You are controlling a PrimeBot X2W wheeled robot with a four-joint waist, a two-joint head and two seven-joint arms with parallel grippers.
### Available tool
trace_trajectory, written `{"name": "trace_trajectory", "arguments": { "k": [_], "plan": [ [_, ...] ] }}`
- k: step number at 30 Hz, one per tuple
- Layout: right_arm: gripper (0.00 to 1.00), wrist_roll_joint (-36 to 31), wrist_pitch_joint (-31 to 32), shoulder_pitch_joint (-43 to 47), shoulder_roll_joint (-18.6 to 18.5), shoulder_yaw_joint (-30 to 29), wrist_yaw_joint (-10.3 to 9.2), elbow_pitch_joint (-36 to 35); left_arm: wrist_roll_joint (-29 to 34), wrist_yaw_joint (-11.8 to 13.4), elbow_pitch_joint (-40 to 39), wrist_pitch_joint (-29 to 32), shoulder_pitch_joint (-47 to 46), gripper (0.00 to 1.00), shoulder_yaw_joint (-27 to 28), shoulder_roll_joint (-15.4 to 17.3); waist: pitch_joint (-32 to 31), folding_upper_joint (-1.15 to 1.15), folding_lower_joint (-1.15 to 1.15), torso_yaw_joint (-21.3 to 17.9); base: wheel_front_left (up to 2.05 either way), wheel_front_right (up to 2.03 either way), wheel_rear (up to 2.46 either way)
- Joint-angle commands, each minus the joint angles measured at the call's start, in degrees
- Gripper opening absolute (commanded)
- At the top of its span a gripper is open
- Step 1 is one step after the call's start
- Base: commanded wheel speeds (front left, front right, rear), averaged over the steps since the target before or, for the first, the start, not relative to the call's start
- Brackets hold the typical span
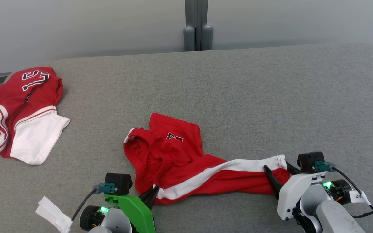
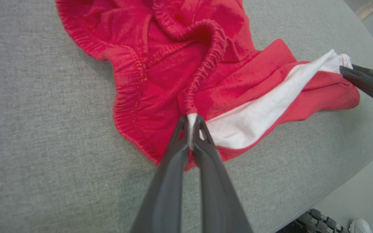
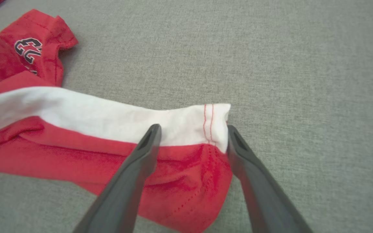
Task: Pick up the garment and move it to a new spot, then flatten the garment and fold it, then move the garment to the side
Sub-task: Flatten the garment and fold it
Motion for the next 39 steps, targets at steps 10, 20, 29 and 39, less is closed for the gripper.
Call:
{"name": "trace_trajectory", "arguments": {
  "k": [10, 20, 29, 39],
  "plan": [
    [1.00, 7.29, 4.16, -0.44, -0.90, 1.48, -0.08, -3.17, -0.22, 0.44, -0.65, -0.29, -1.21, 0.00, 0.18, 0.88, 0.91, 0.00, 0.00, -0.29, 0.00, 0.00, 0.00],
    [0.98, 13.04, 8.48, -4.62, -3.25, 3.41, -0.08, 0.05, -0.36, 0.40, -0.49, -0.58, -1.97, 0.00, -0.41, 0.79, 1.83, 0.00, 0.00, 0.52, 0.00, 0.00, 0.00],
    [0.00, 15.13, 12.14, -7.13, -4.96, 7.10, -0.06, 3.21, -0.64, 0.48, -0.27, -1.32, -2.42, 0.00, -0.38, 1.00, 2.44, 0.00, 0.00, 0.90, 0.00, 0.00, 0.00],
    [0.00, 17.55, 6.98, -8.97, -7.23, 9.12, -0.06, 0.99, -2.04, 0.53, -1.57, -3.82, -3.45, 0.00, 1.21, 0.66, 1.99, 0.00, 0.00, 0.56, 0.00, 0.00, 0.00]
  ]
}}
